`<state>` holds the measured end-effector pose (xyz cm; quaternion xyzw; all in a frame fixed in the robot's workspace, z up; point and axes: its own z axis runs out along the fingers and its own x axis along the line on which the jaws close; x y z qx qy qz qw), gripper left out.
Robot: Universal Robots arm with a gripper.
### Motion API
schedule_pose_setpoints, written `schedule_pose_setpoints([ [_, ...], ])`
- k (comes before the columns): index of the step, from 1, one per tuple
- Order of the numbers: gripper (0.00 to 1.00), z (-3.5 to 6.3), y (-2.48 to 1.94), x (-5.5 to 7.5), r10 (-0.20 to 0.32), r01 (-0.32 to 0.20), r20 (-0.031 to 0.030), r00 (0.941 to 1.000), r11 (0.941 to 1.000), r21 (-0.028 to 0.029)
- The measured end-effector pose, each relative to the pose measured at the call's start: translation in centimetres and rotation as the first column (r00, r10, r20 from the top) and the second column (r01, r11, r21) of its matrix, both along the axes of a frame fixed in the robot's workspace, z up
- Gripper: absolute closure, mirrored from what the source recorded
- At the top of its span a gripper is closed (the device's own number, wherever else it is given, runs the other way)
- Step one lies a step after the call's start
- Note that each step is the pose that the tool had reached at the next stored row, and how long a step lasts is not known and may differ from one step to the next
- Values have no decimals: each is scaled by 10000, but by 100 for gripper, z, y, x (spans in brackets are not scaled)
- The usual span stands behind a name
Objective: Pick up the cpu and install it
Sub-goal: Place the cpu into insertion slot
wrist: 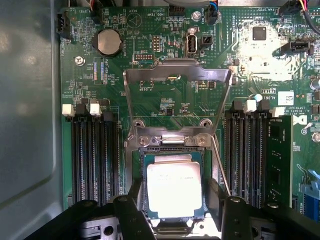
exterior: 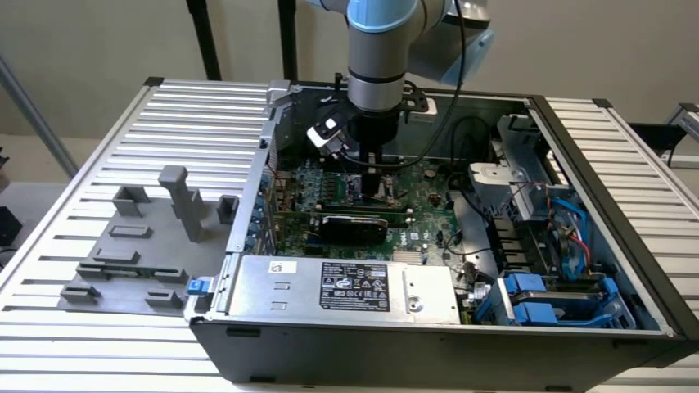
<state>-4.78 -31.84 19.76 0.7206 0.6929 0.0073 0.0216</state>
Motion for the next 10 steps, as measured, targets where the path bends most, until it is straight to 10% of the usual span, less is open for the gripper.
schedule_pose_setpoints([
  [10,45,0,0,0,-1,1,0,10000,10000,15],
])
